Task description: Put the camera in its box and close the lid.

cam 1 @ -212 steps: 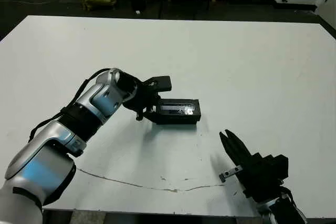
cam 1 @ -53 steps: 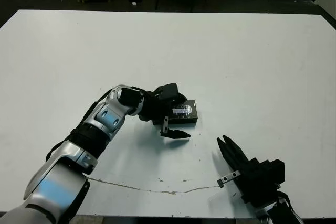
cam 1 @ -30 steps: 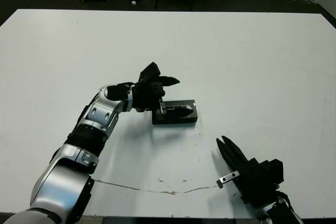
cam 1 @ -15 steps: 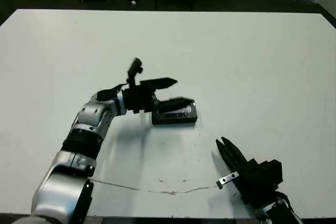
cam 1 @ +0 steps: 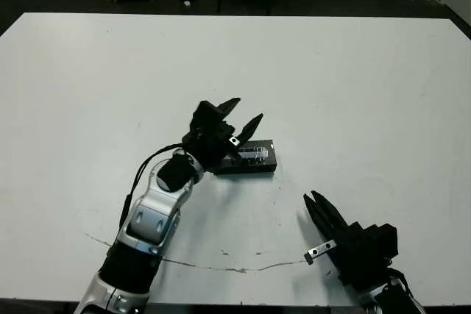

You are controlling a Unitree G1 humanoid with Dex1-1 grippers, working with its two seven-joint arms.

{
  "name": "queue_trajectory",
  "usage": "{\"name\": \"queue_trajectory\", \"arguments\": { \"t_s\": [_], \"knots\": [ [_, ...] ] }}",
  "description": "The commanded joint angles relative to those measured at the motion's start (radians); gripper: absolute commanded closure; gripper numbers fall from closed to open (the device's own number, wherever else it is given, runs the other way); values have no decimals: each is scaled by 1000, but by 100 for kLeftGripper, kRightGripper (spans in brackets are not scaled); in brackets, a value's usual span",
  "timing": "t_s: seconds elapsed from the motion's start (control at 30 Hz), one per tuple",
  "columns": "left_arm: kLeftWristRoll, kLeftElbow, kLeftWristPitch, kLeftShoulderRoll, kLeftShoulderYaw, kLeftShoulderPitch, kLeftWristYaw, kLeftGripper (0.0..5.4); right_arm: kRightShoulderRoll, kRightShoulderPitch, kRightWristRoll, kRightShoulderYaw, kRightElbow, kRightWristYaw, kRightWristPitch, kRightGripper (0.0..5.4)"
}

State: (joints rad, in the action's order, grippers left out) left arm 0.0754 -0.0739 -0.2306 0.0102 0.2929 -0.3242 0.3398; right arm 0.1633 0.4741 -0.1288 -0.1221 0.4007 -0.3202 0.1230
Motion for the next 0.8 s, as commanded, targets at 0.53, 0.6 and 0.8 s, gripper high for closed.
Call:
{"name": "queue_trajectory", "arguments": {
  "t_s": [0.53, 0.6, 0.8],
  "knots": [
    [57, 214, -178, -65, 78, 43, -102, 538, 11, 43, 13, -1, -24, 2, 20, 540],
    [58, 237, -186, -60, 80, 58, -106, 538, 13, 43, 8, -2, -24, -3, 21, 540],
    [48, 278, -201, -42, 72, 115, -104, 538, 12, 48, 7, -7, -12, 2, 2, 540]
  ]
}}
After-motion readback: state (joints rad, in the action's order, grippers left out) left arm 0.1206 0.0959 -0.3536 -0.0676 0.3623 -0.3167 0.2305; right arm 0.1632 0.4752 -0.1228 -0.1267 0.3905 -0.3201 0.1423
